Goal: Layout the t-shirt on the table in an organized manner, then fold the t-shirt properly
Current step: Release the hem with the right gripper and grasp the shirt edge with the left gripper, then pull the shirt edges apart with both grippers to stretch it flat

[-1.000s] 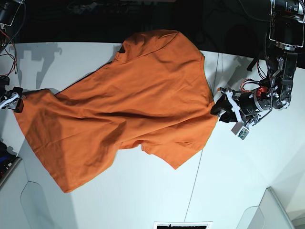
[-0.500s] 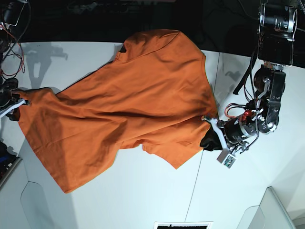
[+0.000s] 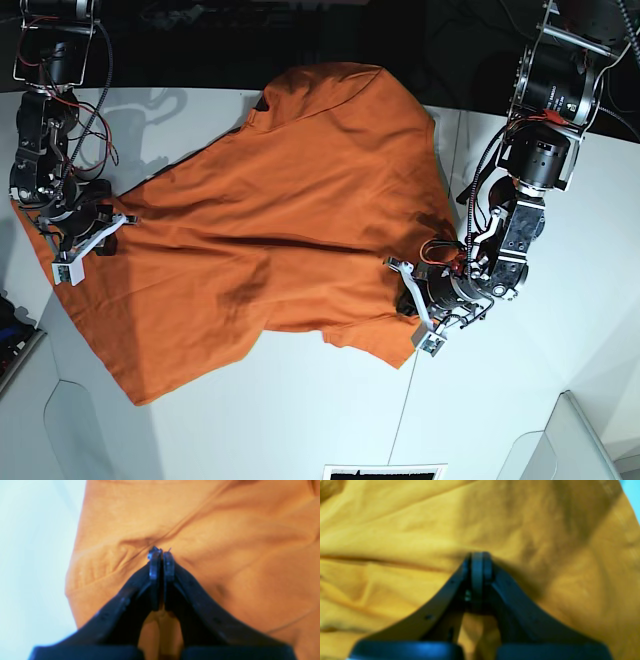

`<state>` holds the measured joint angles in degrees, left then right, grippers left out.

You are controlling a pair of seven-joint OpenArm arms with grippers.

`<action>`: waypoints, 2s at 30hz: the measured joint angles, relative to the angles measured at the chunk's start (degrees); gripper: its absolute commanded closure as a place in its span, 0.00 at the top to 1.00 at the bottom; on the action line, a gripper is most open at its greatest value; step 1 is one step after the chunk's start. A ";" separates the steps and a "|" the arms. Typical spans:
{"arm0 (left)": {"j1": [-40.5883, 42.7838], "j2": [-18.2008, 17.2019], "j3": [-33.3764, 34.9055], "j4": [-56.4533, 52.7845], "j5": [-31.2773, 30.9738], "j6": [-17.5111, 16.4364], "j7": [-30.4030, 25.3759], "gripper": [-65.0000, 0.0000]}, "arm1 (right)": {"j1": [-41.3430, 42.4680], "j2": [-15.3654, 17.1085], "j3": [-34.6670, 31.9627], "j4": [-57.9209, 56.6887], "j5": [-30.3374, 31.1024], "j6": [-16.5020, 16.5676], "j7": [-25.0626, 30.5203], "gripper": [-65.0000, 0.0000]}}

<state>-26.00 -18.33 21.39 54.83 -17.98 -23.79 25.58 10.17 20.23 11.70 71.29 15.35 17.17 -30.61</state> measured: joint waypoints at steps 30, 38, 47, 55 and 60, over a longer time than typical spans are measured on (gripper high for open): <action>4.15 -12.59 0.35 26.64 -25.35 -11.10 23.56 0.05 | 10.71 -0.09 -0.11 -0.98 1.16 -0.15 0.42 0.00; 19.63 -10.08 0.31 33.79 -27.04 -12.81 24.30 0.05 | 22.67 -0.22 -0.22 -21.29 -1.70 1.79 7.48 0.00; 22.69 -9.29 0.00 27.34 -21.75 -15.72 17.03 0.05 | 24.22 0.28 -5.57 -29.62 -5.33 3.61 7.50 0.00; 16.26 -8.87 -0.09 16.31 -21.90 -20.44 14.78 0.05 | 19.89 3.72 -8.13 -28.37 -1.92 4.28 10.64 0.00; 9.14 -8.92 -0.02 7.43 -19.41 -20.22 12.63 0.05 | 15.74 5.81 -8.09 -24.13 3.26 4.28 7.34 0.00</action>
<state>-16.86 -27.24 21.37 62.26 -37.39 -44.01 38.22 25.91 26.04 3.62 47.16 18.61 21.45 -23.27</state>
